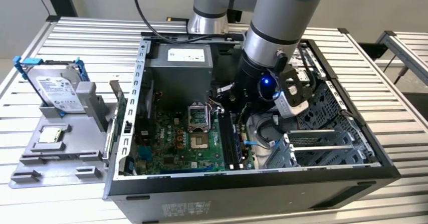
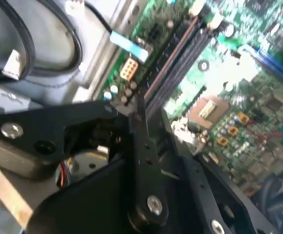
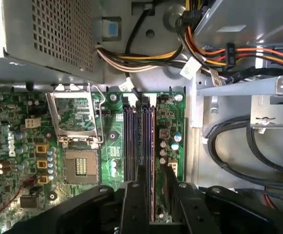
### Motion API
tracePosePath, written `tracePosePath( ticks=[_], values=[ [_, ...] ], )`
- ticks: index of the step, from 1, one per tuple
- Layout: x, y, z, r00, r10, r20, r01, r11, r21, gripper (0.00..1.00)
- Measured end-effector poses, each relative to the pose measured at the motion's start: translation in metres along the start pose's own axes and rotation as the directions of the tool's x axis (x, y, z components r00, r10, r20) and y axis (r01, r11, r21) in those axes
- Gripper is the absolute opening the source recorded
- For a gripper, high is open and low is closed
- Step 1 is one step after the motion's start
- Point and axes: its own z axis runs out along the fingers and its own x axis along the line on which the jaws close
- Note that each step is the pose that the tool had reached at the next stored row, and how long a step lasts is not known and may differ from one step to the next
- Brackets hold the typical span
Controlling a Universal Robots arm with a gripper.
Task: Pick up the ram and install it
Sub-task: 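Insert the ram into the slot, then press down the ram until it locks into place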
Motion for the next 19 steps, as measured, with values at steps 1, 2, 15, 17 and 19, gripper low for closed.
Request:
tracePosePath(
  ticks=[1,2,15,17,19],
  values=[
    [0.0001,-0.0001,0.0,1.0,0.0,0.0,0.0,1.0,0.0002,0.0],
    [0.0001,0.0,0.0,1.0,0.0,0.0,0.0,1.0,0.0003,0.0],
    [0.0001,0.0,-0.0001,1.0,0.0,0.0,0.0,1.0,0.0014,0.0],
    [0.0001,0.0,-0.0001,1.0,0.0,0.0,0.0,1.0,0.0015,0.0],
    [0.0001,0.0,-0.0001,1.0,0.0,-0.0011,0.0,1.0,0.0016,0.0]
  ],
)
